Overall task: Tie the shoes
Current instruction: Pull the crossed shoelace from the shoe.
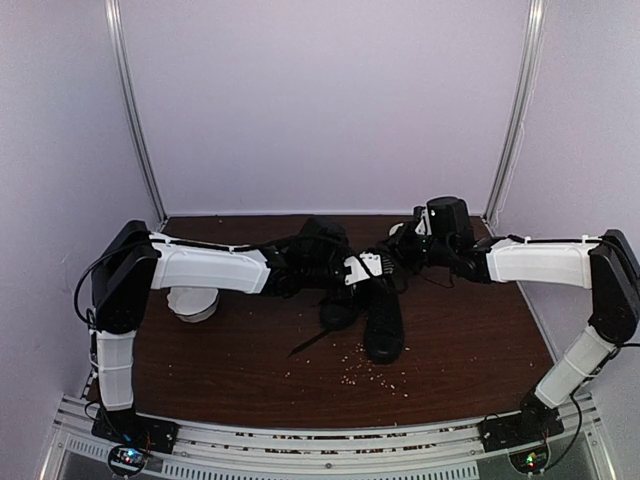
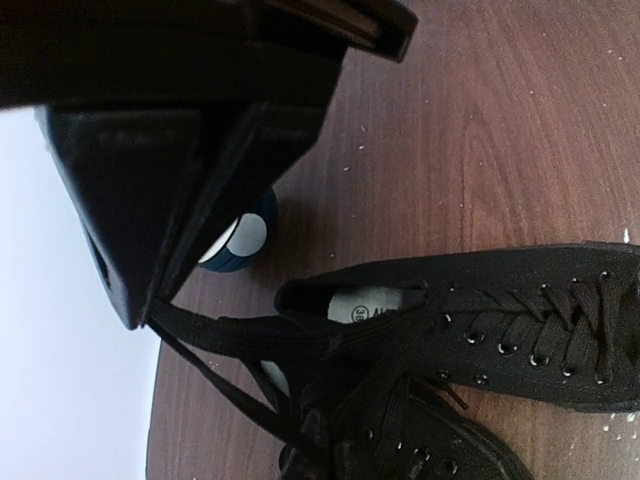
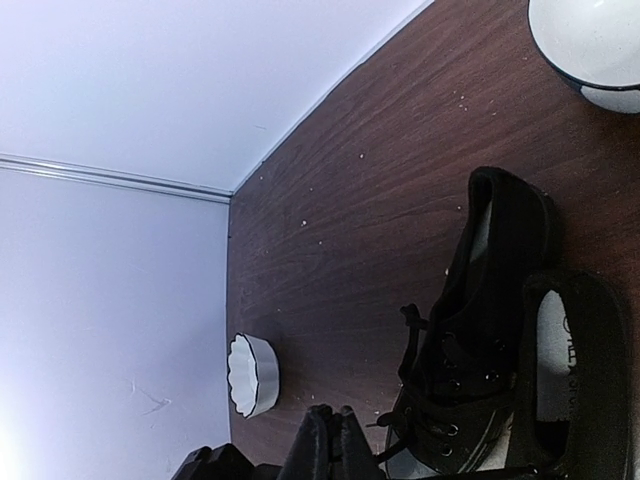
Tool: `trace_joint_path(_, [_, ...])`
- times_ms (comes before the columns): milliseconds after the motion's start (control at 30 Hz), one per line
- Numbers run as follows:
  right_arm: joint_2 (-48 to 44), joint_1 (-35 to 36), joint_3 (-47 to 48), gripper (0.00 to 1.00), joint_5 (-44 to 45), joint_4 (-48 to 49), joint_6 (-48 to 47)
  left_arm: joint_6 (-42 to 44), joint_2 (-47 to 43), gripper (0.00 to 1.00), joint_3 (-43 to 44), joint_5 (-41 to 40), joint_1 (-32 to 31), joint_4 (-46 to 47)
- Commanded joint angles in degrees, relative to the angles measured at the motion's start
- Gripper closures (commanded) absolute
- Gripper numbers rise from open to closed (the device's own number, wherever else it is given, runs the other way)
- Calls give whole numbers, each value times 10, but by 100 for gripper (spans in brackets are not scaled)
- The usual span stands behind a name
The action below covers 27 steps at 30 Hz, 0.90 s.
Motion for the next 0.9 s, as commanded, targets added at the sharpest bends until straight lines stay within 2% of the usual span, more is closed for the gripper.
trace_joint_path(0, [0,-17,42,100,83,41,-1,27,-10,100,-24,40,-9,-51])
trace_joint_path(400, [1,-42,28,100,71,61,32,18,-22,100,-45,72,-9,-28])
trace_joint_path(667, [6,-50,53,100,5,-20,-64,-27,-30,100,-58,128,11,9])
trace_joint_path(867, [16,-54,48,100,-52,45,-18,-23,-29,100,-58,149,11,2])
